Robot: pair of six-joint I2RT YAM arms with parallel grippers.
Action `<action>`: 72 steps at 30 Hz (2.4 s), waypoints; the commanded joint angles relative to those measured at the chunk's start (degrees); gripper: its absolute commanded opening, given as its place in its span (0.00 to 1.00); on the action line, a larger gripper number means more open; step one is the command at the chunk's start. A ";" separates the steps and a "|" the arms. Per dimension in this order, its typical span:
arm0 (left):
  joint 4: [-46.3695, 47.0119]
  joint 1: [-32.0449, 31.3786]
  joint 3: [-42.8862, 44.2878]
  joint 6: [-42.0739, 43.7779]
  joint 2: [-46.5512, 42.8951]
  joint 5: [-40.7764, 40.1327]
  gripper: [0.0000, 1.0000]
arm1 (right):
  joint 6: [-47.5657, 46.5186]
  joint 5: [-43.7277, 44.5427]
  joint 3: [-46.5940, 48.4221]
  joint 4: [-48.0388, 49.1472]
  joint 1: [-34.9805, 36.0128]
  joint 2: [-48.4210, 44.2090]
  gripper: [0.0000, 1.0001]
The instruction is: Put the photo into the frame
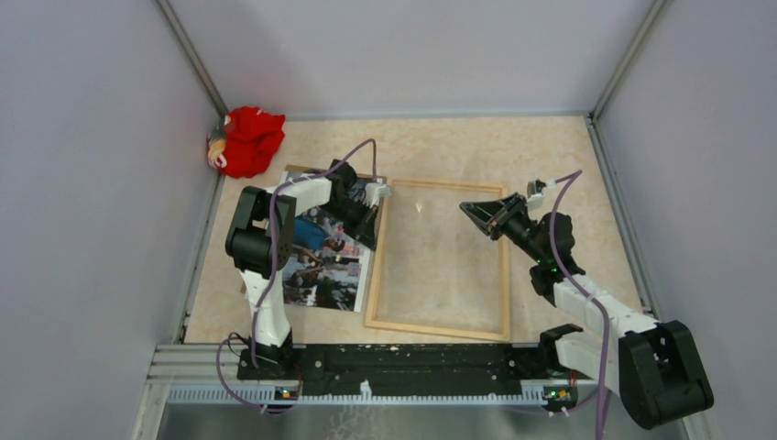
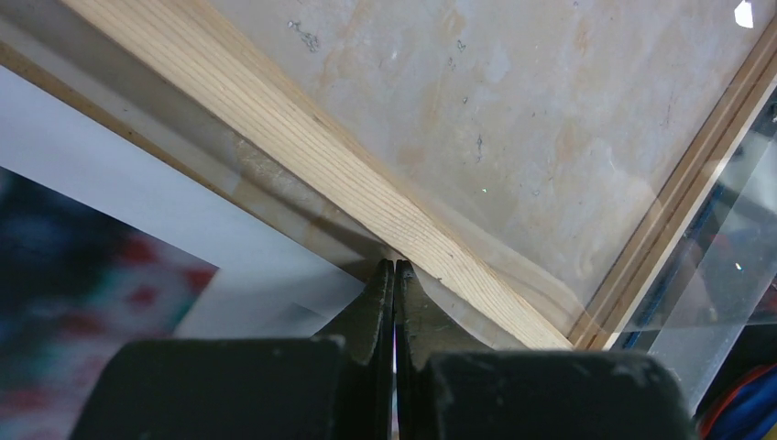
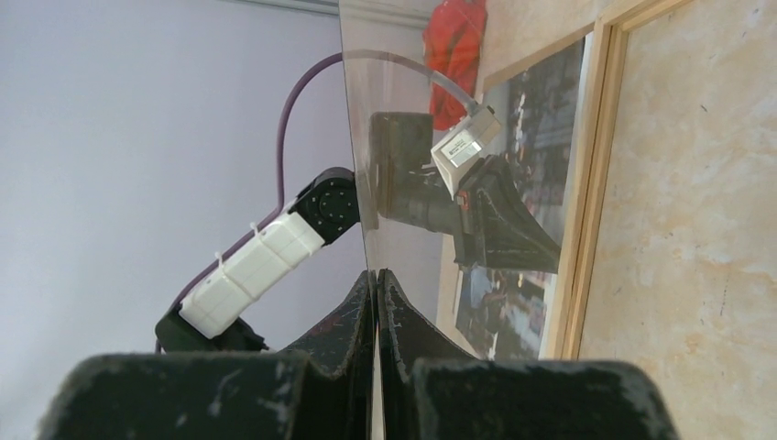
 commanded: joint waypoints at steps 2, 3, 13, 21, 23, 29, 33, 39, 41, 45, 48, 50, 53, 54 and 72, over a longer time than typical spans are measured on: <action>0.88 0.16 -1.17 0.73 -0.98 -1.68 0.00 | 0.26 0.48 -1.40 2.95 0.49 0.50 0.00; 0.89 0.20 -1.10 0.71 -0.95 -1.63 0.00 | 0.79 0.83 -1.90 2.86 0.49 0.27 0.00; 0.88 0.19 -0.82 0.54 -0.72 -1.34 0.00 | 4.39 5.55 -3.87 -0.25 1.70 -3.00 0.00; 1.02 0.20 -1.06 0.44 -0.81 -1.31 0.00 | 6.22 5.84 -2.44 2.51 3.23 -1.04 0.00; 1.06 0.18 -1.12 0.50 -0.92 -1.34 0.00 | 6.14 5.90 -1.67 2.46 3.75 -0.57 0.00; 1.20 0.20 -1.20 0.42 -1.07 -1.34 0.00 | 6.31 7.60 -0.64 1.41 5.46 0.47 0.00; 1.23 0.22 -1.33 0.42 -1.29 -1.43 0.00 | 6.32 9.70 0.53 -0.28 6.39 1.24 0.00; 1.27 0.21 -1.35 0.18 -1.46 -1.34 0.00 | 5.67 10.24 4.14 -1.45 7.44 4.36 0.00; 1.34 0.23 -1.44 0.22 -1.55 -1.34 0.00 | 5.66 10.30 4.83 -0.90 8.04 5.26 0.00; 1.38 0.20 -1.46 0.13 -1.56 -1.35 0.00 | 5.93 10.91 5.66 -0.80 9.20 6.16 0.00; 1.28 0.22 -1.41 0.07 -1.63 -1.44 0.00 | 6.73 12.28 6.10 -0.59 10.24 6.57 0.00; 1.30 0.25 -1.51 0.09 -1.77 -1.45 0.00 | 7.17 12.78 7.16 -0.41 11.47 7.25 0.00; 1.27 0.37 -1.68 0.01 -1.99 -1.31 0.00 | 7.59 14.31 8.26 -0.60 13.19 8.10 0.00; 1.22 0.76 -1.68 -0.03 -2.07 -0.83 0.00 | 7.73 14.48 8.60 -0.59 13.65 8.49 0.00; 2.26 3.85 -3.79 -0.68 -3.13 3.76 0.00 | 8.74 15.74 0.23 -2.71 12.46 -2.05 0.00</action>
